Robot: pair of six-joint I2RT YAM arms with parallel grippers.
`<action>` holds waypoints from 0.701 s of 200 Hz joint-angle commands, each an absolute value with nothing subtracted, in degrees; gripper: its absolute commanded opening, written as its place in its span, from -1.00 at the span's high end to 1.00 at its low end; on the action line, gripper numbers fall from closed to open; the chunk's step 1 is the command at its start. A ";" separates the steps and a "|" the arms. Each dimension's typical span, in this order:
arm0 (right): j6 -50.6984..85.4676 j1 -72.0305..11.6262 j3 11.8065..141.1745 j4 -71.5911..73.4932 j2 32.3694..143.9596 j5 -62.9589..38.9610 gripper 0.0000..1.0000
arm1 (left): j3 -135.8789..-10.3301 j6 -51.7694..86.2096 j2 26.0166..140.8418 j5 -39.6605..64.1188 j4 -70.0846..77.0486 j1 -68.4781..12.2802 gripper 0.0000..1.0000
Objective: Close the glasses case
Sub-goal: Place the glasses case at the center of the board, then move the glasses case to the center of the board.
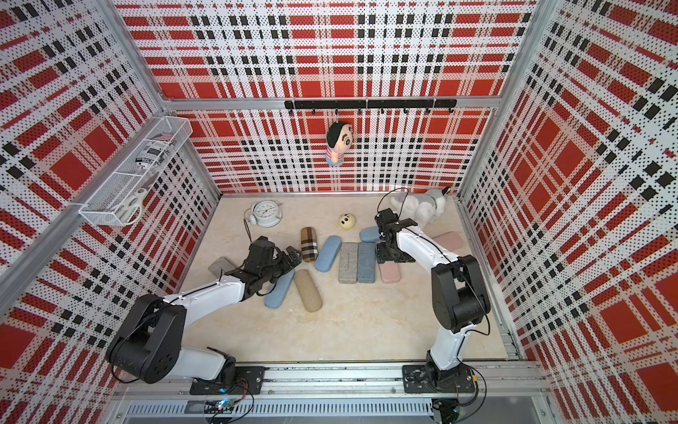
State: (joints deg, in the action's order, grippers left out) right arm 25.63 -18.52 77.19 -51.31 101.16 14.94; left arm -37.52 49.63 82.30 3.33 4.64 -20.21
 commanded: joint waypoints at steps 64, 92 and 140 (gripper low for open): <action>36.96 -4.84 83.64 -46.02 106.13 20.19 -1.00 | -36.74 48.60 86.76 5.98 8.17 -17.94 -0.97; 38.61 -1.99 84.84 -45.09 108.59 18.35 -1.00 | -37.56 47.99 88.04 6.74 8.41 -16.89 -0.97; 41.13 1.52 83.76 -42.02 110.92 16.80 -1.00 | -40.06 46.85 89.03 7.90 7.67 -16.61 -0.96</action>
State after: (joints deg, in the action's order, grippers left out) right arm 38.70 -0.12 83.85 -44.25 109.43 17.69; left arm -38.44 48.16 87.70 6.57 9.72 -17.06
